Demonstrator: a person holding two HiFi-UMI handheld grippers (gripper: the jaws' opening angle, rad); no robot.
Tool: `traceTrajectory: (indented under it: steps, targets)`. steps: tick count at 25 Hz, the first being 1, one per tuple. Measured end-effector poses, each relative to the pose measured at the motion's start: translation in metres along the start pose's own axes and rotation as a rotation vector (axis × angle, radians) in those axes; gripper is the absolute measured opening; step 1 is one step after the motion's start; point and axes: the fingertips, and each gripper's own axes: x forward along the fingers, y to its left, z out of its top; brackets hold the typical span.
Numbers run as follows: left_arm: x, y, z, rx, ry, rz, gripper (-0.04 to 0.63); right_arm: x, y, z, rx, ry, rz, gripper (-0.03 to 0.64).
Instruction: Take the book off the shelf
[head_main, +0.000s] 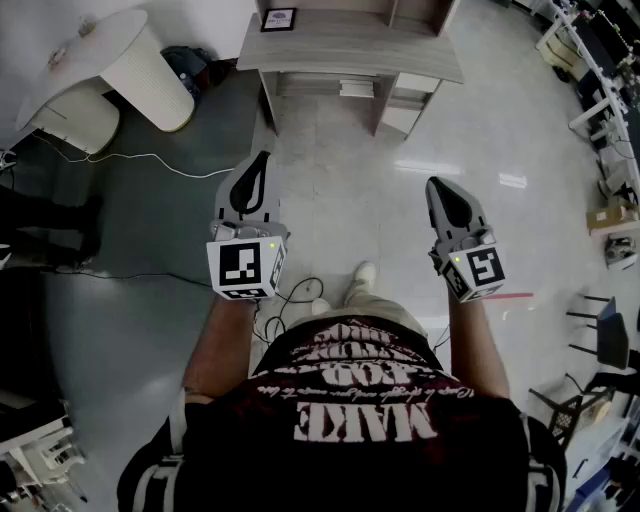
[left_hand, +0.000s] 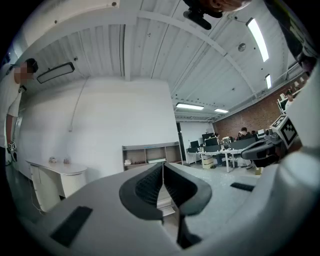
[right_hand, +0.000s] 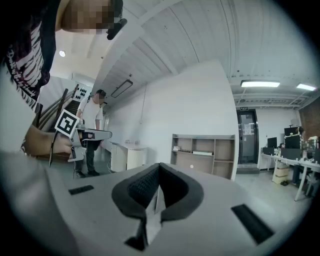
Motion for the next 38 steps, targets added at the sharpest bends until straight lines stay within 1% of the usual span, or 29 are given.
traceTrajectory:
  steps: [3,7,12,15,16,20,23,25,28,29,31,35,38]
  targets:
    - [-0.011,-0.007,-0.005,0.012,0.014,-0.018,0.012,-0.008,0.007,-0.001,-0.003,0.008,-0.002,0.003]
    - [-0.023,-0.014,-0.011,0.009,0.028,-0.024,0.012,-0.018,0.014,-0.001,0.048,-0.017,0.014,0.003]
    - [-0.032,-0.014,-0.012,0.022,0.032,-0.020,0.012,-0.027,0.013,0.009,0.043,-0.038,0.024,0.005]
    - [-0.039,-0.013,-0.013,0.020,0.030,-0.016,0.012,-0.035,0.017,0.013,0.022,-0.057,0.023,0.006]
    - [-0.041,-0.012,-0.013,0.016,0.029,-0.017,0.012,-0.037,0.020,0.015,0.032,-0.062,0.026,0.008]
    - [-0.040,-0.011,-0.018,0.000,0.032,-0.028,0.012,-0.037,0.027,0.018,0.112,-0.091,0.039,0.100]
    - [-0.035,-0.010,-0.023,-0.004,0.038,-0.029,0.012,-0.032,0.021,0.013,0.123,-0.084,0.028,0.106]
    - [-0.028,-0.005,-0.025,-0.017,0.045,-0.025,0.012,-0.027,0.012,0.006,0.118,-0.056,0.005,0.100]
    - [-0.017,0.005,-0.026,-0.032,0.048,-0.015,0.012,-0.017,-0.004,-0.005,0.140,-0.033,-0.028,0.057]
    - [-0.012,0.008,-0.027,-0.032,0.050,-0.012,0.012,-0.013,-0.010,-0.009,0.147,-0.027,-0.037,0.030]
    - [-0.001,0.011,-0.029,-0.034,0.054,-0.006,0.012,-0.005,-0.021,-0.016,0.168,-0.019,-0.037,0.005]
    - [0.025,0.016,-0.037,-0.053,0.073,0.006,0.012,0.016,-0.034,-0.022,0.177,-0.033,-0.004,0.005]
    - [0.051,0.019,-0.041,-0.045,0.089,0.003,0.012,0.034,-0.046,-0.023,0.178,-0.047,0.004,0.009]
